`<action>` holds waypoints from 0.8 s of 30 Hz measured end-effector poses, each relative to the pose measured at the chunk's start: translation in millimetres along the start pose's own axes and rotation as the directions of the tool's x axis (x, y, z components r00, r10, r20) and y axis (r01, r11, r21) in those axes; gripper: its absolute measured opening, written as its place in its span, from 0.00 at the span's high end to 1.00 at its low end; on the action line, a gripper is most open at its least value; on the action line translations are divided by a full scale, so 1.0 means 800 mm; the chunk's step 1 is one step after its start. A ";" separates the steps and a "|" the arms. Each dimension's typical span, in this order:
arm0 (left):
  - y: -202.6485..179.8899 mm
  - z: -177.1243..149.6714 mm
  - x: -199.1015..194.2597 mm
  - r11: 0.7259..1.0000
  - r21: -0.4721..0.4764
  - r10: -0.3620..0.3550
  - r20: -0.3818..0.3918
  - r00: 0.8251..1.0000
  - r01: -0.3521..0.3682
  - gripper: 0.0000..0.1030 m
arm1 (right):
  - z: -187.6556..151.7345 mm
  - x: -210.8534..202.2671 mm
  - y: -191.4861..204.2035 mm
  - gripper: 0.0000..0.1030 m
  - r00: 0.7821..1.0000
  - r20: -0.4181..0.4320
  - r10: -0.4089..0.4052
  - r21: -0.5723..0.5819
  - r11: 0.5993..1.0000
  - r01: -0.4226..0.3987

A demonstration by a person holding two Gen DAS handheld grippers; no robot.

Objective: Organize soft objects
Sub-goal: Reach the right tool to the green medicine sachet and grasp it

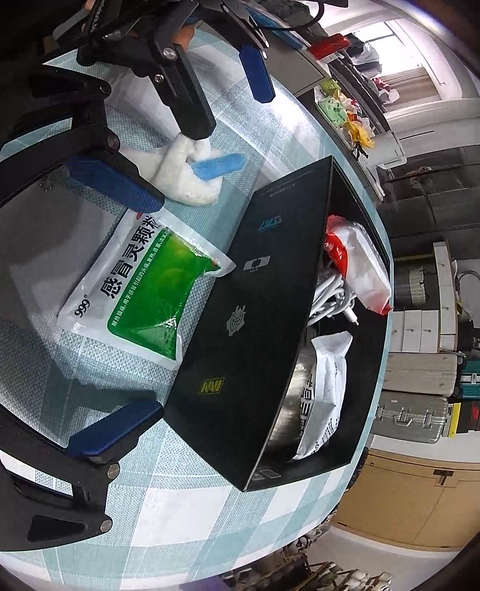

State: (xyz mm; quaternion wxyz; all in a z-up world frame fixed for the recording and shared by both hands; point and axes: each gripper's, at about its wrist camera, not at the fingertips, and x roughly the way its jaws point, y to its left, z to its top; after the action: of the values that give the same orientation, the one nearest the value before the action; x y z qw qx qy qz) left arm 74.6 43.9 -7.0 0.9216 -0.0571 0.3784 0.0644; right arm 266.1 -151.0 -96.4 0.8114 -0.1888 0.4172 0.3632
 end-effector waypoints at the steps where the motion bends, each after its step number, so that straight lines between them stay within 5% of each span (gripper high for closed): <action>1: 0.000 0.000 0.000 1.000 0.001 -0.001 0.000 1.000 0.001 0.00 | 0.000 0.000 -0.001 0.01 1.000 -0.002 -0.001 -0.002 1.000 0.001; 24: 0.006 0.002 0.000 1.000 -0.009 -0.010 -0.006 1.000 0.010 0.00 | 0.007 0.007 0.006 0.01 1.000 -0.006 0.000 -0.010 1.000 0.000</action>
State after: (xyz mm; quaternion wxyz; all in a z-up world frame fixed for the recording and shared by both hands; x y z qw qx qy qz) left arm 75.2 48.9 -6.2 0.9206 -0.0634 0.3805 0.0616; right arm 267.8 -141.7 -97.9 0.8091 -0.1939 0.4180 0.3647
